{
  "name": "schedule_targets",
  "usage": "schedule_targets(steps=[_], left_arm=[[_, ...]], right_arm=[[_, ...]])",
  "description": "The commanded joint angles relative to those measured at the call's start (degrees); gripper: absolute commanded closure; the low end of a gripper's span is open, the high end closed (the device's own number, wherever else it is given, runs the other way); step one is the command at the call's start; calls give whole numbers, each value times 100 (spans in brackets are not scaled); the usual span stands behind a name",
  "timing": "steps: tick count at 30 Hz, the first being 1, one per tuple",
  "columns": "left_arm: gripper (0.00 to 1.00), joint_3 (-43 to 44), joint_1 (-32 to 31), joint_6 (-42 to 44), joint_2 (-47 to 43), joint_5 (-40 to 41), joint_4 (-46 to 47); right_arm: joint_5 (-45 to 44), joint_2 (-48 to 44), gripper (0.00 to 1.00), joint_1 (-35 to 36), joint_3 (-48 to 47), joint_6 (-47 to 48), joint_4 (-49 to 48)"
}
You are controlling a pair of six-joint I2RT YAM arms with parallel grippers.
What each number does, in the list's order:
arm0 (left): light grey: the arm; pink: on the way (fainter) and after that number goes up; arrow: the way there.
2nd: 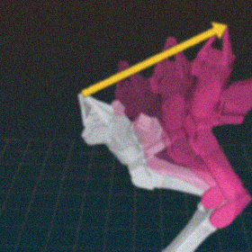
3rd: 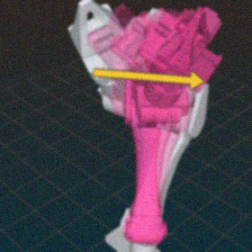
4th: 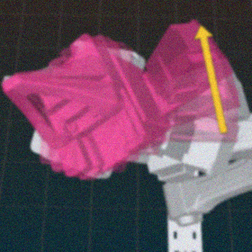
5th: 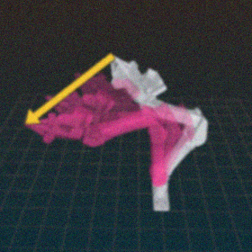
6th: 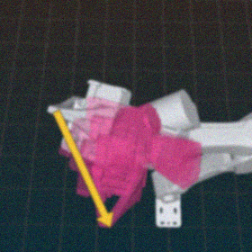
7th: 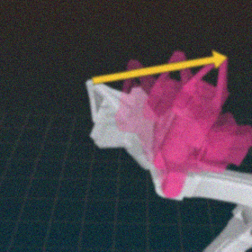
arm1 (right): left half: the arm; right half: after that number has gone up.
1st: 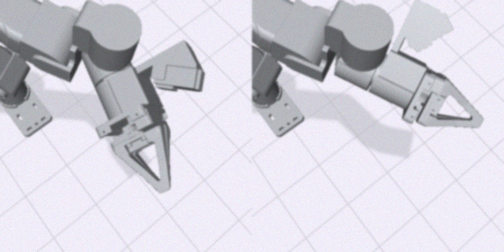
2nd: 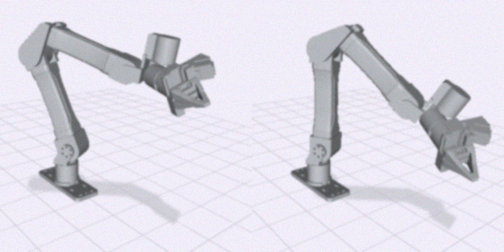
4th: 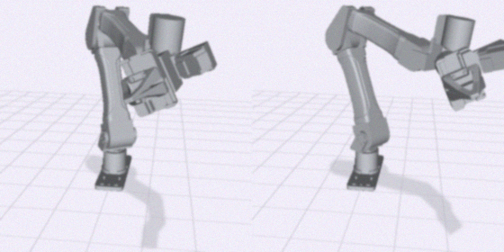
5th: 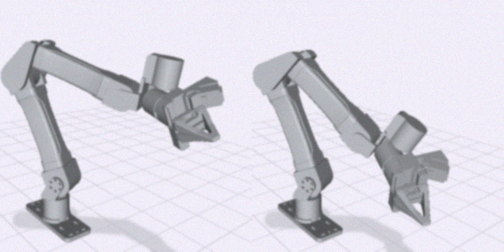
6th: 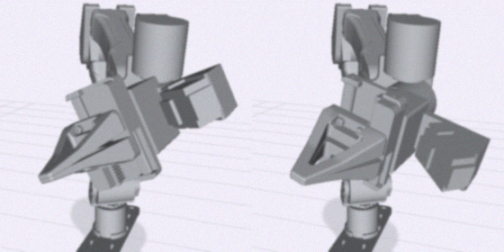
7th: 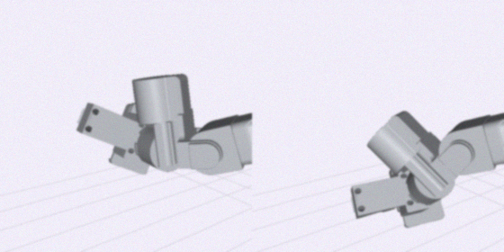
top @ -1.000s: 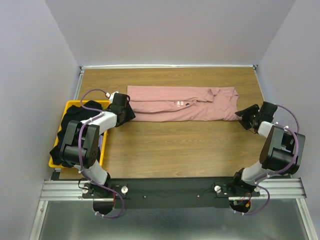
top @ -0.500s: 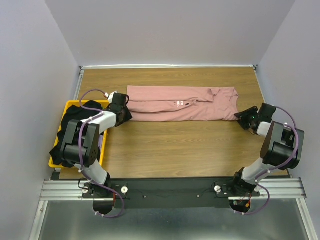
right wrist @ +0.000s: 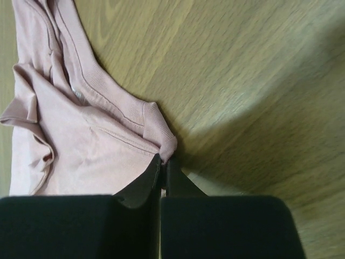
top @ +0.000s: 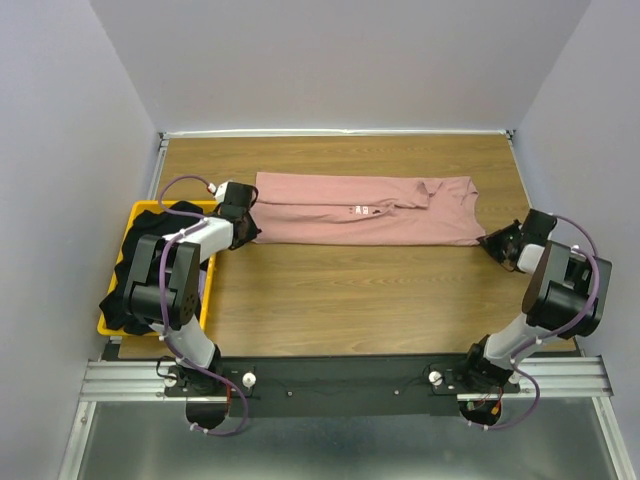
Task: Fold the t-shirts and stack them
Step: Fold the tshirt
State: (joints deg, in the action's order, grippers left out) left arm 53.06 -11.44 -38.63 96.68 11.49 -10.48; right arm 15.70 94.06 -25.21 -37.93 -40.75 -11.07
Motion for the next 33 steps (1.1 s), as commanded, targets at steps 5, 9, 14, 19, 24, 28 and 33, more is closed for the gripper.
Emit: schedule_targets(steps=[5, 9, 14, 19, 24, 28, 33], left_arm=[[100, -102, 107, 119, -105, 363, -534], [100, -681, 107, 40, -632, 293, -473], [82, -1104, 98, -74, -1125, 109, -367], [40, -1315, 46, -57, -1862, -68, -358], [24, -1237, -25, 57, -2722, 55, -499], [21, -1035, -174, 538, -3277, 99, -412], [17, -1068, -244, 1364, -3988, 143, 315]], right_arm=[[-990, -247, 94, -203, -57, 331, 614], [-1306, -546, 89, -195, 180, 401, 878], [-1298, -933, 74, -195, 234, 533, 1263], [-982, -1538, 47, -195, -12, 516, 1748], [-780, -2084, 44, -2, -328, 525, 1854], [-413, -1998, 45, 761, -688, 533, 1758], [55, -1217, 48, 1518, -795, 113, 1162]])
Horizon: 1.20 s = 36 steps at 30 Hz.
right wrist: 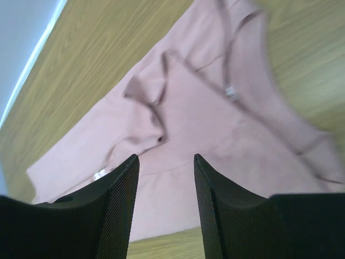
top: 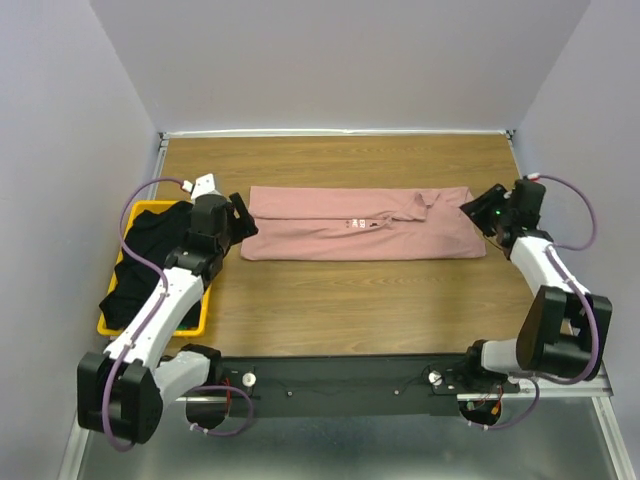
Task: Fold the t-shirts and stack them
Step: Fold the tshirt
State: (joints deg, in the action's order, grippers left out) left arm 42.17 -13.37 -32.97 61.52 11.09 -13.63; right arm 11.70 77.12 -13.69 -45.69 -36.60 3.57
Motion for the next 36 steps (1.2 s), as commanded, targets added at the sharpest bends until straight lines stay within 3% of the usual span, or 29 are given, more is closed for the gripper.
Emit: schedule_targets(steps=[1, 5, 10, 16, 26, 29, 36], left_arm=[[15, -59, -43, 914, -587, 191, 790], [14, -350, -43, 1433, -992, 69, 1301], [14, -622, -43, 1452, -1107, -80, 1644], [14, -456, -43, 1487, -834, -54, 1512], [14, -438, -52, 1407, -720, -248, 1521], [14, -438, -43, 1399, -746, -248, 1521], [14, -447, -52, 1407, -746, -265, 1521]], right_arm=[[508, 575, 49, 524, 51, -391, -574], [772, 1199, 50, 719, 192, -848, -1507], [1017, 1841, 51, 824, 113, -1182, -2299], [1044, 2500, 53, 921, -10, -1350, -2528], [1088, 2799, 54, 1027, -98, -1438, -2651], [1079, 2808, 61, 1044, -142, -1429, -2643], [957, 2493, 95, 1106, -177, -1455, -2284]])
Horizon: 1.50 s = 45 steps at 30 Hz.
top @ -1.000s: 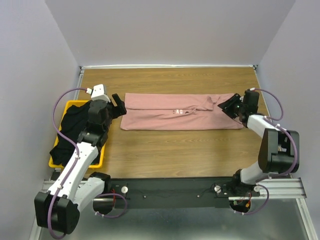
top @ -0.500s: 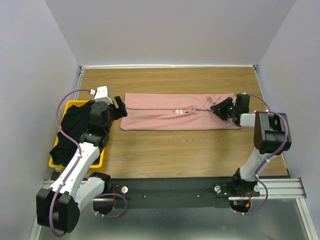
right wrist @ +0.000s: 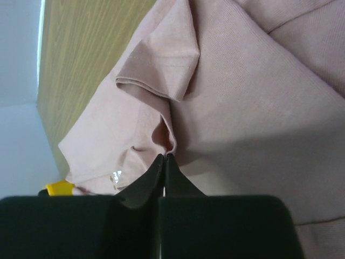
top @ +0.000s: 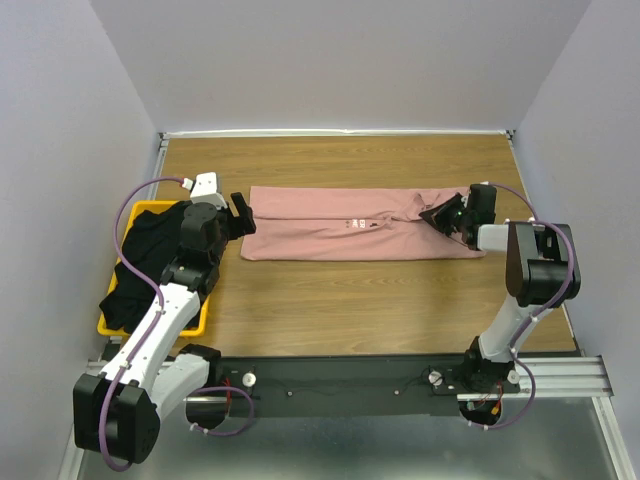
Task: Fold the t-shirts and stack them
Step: Fold the tshirt
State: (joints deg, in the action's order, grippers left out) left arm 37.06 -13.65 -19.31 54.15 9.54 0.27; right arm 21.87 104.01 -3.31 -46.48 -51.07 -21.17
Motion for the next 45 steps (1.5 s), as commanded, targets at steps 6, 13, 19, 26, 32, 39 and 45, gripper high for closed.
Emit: schedule_targets(steps=[6, 13, 19, 26, 32, 39, 45], left_arm=[[14, 56, -15, 24, -27, -189, 131], [14, 47, -15, 24, -19, -295, 131], [14, 56, -24, 41, 52, -391, 122], [14, 100, -50, 15, 280, -567, 113], [14, 617, -646, -266, 982, -787, 96], [21, 1698, -1798, -697, 2571, -919, 306], [32, 3113, -2668, -723, 3882, -1331, 307]], right_arm=[[-517, -899, 99, 85, 200, -43, 631], [-798, -1357, 99, 313, 657, -166, 904], [-991, -1313, 94, 568, 903, -176, 1001], [-1403, -1576, 62, 499, 396, 728, 1737], [-808, -1524, 63, -573, -89, 1204, 1827], [36, -575, 73, -1049, -572, 1328, 1327], [493, 5, 76, -1049, -766, 1073, 817]])
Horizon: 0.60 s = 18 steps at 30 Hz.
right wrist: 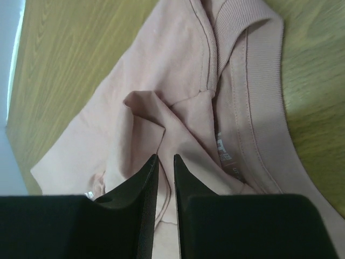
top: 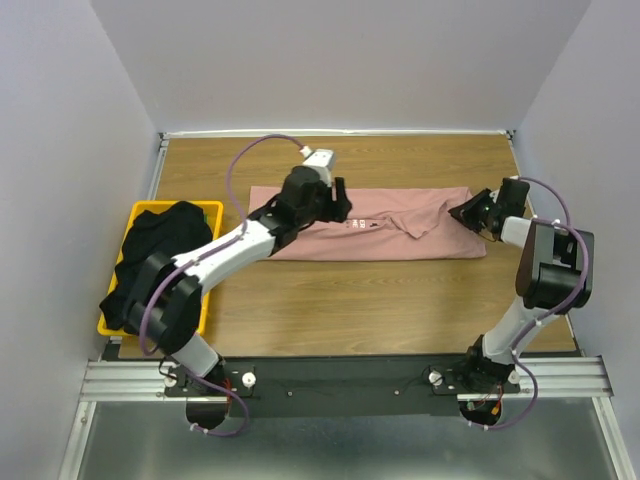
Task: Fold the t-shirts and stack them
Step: Fold the tshirt
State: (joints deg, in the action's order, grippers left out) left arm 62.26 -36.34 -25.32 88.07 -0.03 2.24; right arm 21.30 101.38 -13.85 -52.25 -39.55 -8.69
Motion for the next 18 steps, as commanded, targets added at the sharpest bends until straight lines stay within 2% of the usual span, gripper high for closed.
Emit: schedule_targets(steps=[1, 11, 14, 18], left_arm=[[33, 934, -461, -131, 831, -427, 101], [37, 2833, -1059, 53, 2696, -910, -188], [42, 3177, -1121, 89, 3092, -1025, -215], [43, 3433, -1148, 97, 3558, -1113, -215]], right_arm=[[568, 416, 76, 5, -207, -88, -484], [954, 1067, 75, 5, -453, -149, -1055], [973, 1112, 73, 5, -462, -132, -1074], [788, 1094, 68, 5, -514, 34, -925]])
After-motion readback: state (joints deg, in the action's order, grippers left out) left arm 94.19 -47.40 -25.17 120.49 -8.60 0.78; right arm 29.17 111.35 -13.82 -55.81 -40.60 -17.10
